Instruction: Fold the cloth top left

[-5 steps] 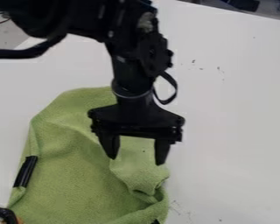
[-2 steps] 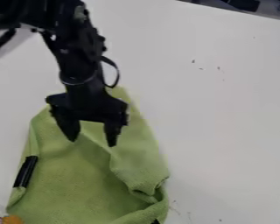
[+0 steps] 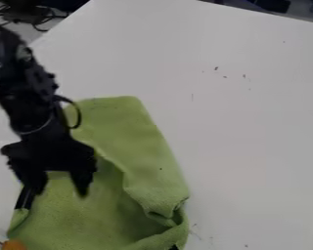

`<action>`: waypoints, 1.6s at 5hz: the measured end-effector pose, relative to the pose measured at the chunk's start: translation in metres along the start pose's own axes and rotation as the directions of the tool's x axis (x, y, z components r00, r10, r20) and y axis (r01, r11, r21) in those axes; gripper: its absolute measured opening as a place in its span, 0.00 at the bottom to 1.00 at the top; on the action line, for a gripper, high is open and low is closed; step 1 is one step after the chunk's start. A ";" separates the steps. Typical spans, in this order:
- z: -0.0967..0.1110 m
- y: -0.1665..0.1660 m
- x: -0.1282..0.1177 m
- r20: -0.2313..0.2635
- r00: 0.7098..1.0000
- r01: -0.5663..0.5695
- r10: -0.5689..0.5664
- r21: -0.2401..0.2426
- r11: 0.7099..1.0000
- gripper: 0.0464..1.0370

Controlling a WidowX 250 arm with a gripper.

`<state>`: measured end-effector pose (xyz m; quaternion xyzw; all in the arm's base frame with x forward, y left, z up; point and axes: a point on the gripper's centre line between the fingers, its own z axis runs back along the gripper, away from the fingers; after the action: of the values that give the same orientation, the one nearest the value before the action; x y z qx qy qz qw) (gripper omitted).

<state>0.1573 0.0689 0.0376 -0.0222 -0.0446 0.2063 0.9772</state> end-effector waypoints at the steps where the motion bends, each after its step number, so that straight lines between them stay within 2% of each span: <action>1: -0.011 0.000 -0.011 -0.019 1.000 -0.016 0.016 -0.027 0.999 0.96; 2: -0.027 -0.003 -0.012 -0.063 0.998 -0.003 -0.001 -0.058 0.998 0.96; 3: -0.033 -0.003 -0.005 -0.066 0.998 0.006 -0.011 -0.075 0.997 0.96; 4: -0.035 0.006 0.000 -0.042 0.999 -0.011 0.009 -0.056 0.998 0.96; 6: -0.029 0.051 0.012 0.039 0.998 -0.043 0.041 0.034 0.999 0.96; 8: -0.010 0.082 0.049 0.104 0.994 0.016 -0.027 0.104 0.994 0.96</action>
<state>0.1700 0.1637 0.0267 0.0394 -0.0854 0.1985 0.9756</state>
